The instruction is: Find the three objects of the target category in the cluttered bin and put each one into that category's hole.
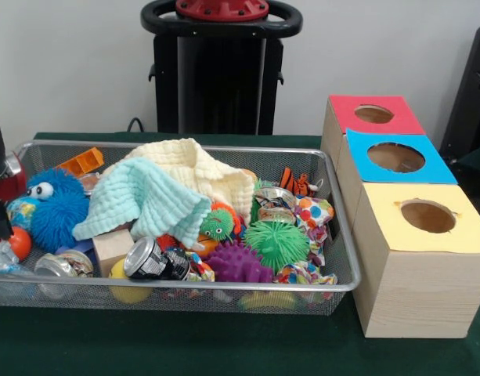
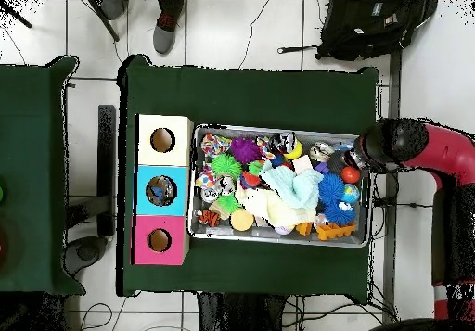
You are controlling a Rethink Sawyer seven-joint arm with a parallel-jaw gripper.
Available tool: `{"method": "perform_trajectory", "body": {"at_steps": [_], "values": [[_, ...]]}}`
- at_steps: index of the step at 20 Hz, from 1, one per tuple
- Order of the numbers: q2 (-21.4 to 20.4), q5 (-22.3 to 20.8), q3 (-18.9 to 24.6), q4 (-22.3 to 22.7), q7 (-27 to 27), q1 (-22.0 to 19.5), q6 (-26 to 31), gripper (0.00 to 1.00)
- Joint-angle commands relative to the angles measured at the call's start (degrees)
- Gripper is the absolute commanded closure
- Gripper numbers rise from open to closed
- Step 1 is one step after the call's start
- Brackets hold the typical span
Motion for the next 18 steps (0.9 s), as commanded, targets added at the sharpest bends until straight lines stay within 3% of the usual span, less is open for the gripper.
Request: {"method": "perform_trajectory", "body": {"at_steps": [1, 12, 18], "values": [[-0.4, -3.6, -2.7, -2.2, -12.6, 1.8, 6.9, 1.0], [0.4, -2.6, -2.1, -2.3, -14.1, 0.9, 5.6, 1.0], [1.2, -2.0, -1.3, -4.9, -16.1, 0.4, 6.6, 1.0]]}}
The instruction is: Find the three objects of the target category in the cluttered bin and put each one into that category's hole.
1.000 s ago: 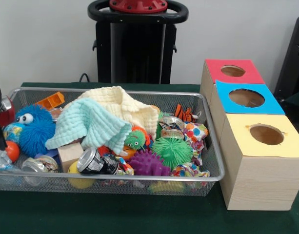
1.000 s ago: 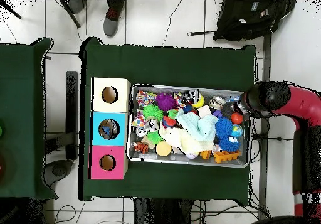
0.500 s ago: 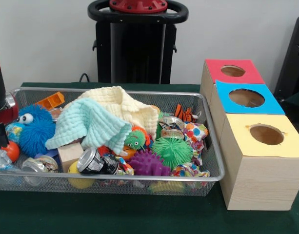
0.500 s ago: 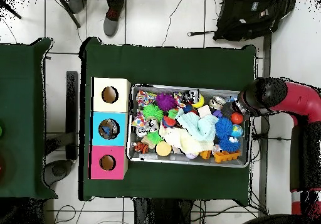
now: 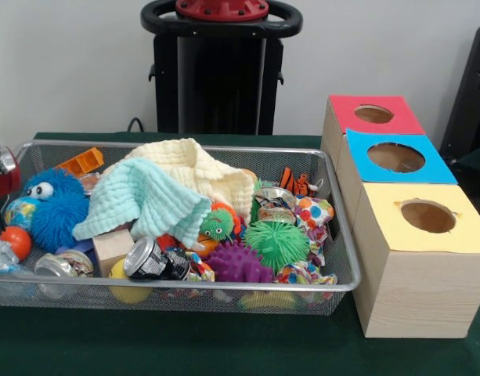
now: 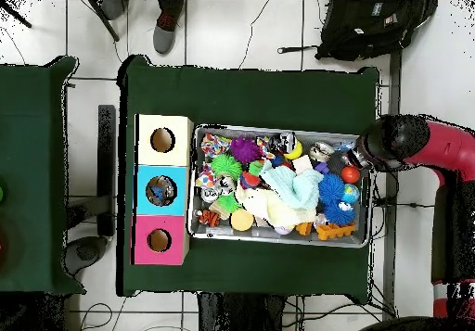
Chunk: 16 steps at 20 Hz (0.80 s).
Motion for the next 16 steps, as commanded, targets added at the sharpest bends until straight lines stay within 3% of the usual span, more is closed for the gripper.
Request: {"method": "perform_trajectory", "body": {"at_steps": [1, 16], "values": [[1.9, -1.1, 0.4, -3.6, -16.4, -1.3, 5.9, 1.0], [1.9, 0.3, 0.0, -2.7, -13.8, -2.1, 5.9, 1.0]]}}
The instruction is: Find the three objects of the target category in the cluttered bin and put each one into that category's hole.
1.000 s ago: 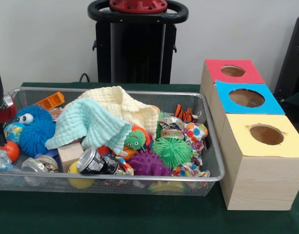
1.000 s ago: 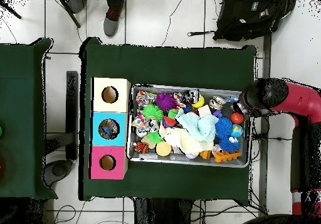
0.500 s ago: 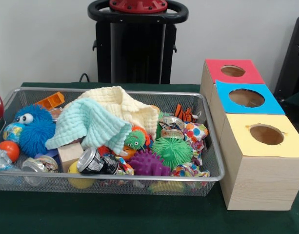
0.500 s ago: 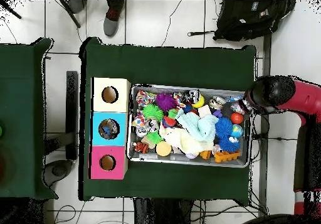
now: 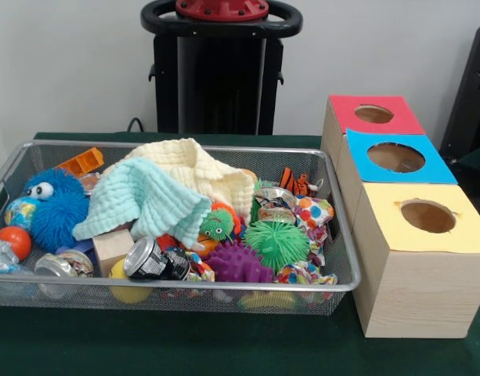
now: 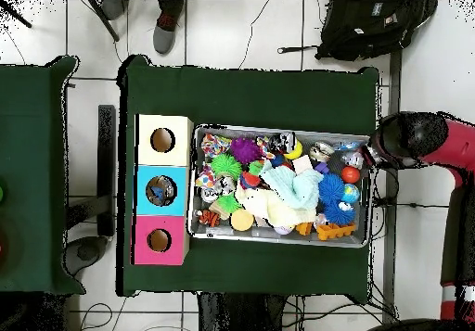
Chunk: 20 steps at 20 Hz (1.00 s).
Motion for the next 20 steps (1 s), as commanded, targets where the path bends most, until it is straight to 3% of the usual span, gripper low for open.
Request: {"method": "perform_trajectory", "body": {"at_steps": [1, 9, 20], "values": [[1.5, 0.8, 0.1, 1.1, -12.8, -1.3, 4.8, 1.0], [-0.5, 3.1, 0.5, 5.4, -8.3, -1.6, 1.7, 1.0], [-2.1, 5.9, 0.0, 7.0, -4.2, 0.0, 2.0, 1.0]]}}
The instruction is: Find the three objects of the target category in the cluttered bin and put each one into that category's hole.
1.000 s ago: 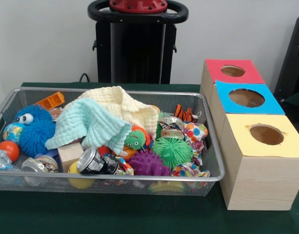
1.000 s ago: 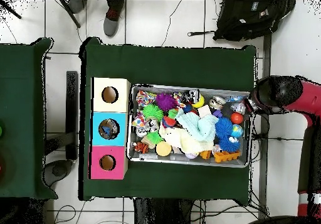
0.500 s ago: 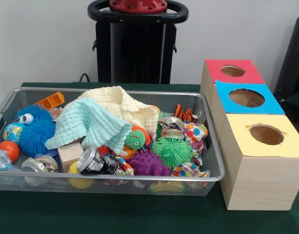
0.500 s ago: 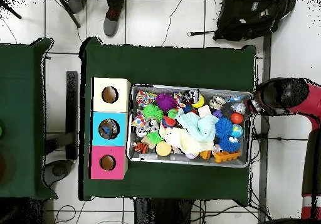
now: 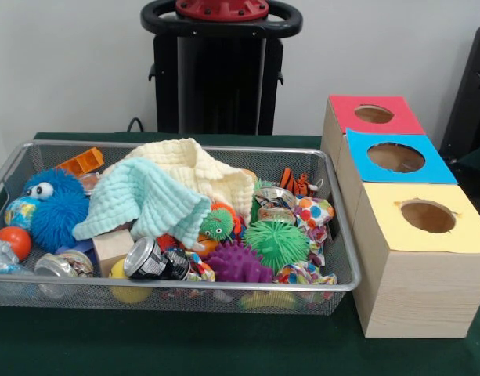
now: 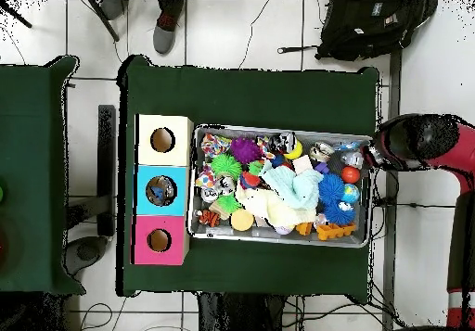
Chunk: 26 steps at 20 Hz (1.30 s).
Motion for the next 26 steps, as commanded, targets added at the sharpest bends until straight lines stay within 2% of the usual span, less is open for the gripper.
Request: {"method": "perform_trajectory", "body": {"at_steps": [1, 21, 26], "values": [[-1.4, 2.0, -0.2, 6.1, -3.7, 1.1, 1.7, 1.0], [-3.5, 5.2, -1.9, 15.6, 5.9, 0.9, -6.5, 1.0], [-2.2, 5.8, -2.1, 14.9, 6.6, 1.5, -7.3, 1.0]]}}
